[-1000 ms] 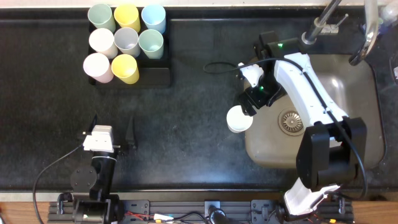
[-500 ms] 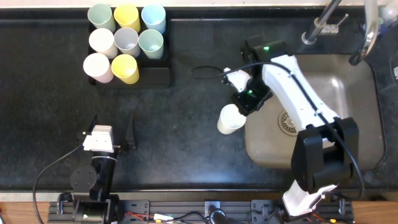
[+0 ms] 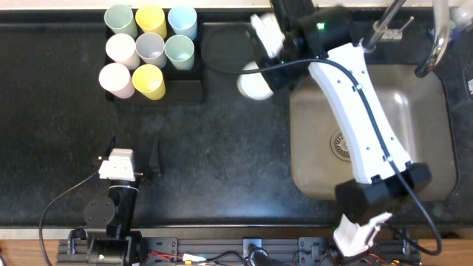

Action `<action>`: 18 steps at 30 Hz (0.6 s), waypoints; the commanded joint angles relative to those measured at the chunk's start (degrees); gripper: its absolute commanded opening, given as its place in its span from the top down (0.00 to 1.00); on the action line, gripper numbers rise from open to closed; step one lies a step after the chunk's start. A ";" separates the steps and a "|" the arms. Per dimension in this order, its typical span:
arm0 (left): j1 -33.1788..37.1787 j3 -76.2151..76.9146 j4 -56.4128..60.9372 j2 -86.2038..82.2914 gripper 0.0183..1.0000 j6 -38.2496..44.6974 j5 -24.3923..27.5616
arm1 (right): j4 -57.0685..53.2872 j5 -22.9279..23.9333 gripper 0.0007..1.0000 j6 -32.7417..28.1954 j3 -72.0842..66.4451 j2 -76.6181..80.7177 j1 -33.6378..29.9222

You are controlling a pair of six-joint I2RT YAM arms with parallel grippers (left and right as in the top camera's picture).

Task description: Store Cups

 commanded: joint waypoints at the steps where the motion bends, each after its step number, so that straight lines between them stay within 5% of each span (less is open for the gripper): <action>1: 0.33 -0.22 -0.02 -0.68 0.00 0.66 0.37 | -2.75 2.78 0.96 3.41 17.44 10.10 4.90; 18: 0.33 -0.22 -0.02 -0.68 0.00 0.68 0.37 | 1.55 8.33 0.96 2.19 26.75 26.88 15.32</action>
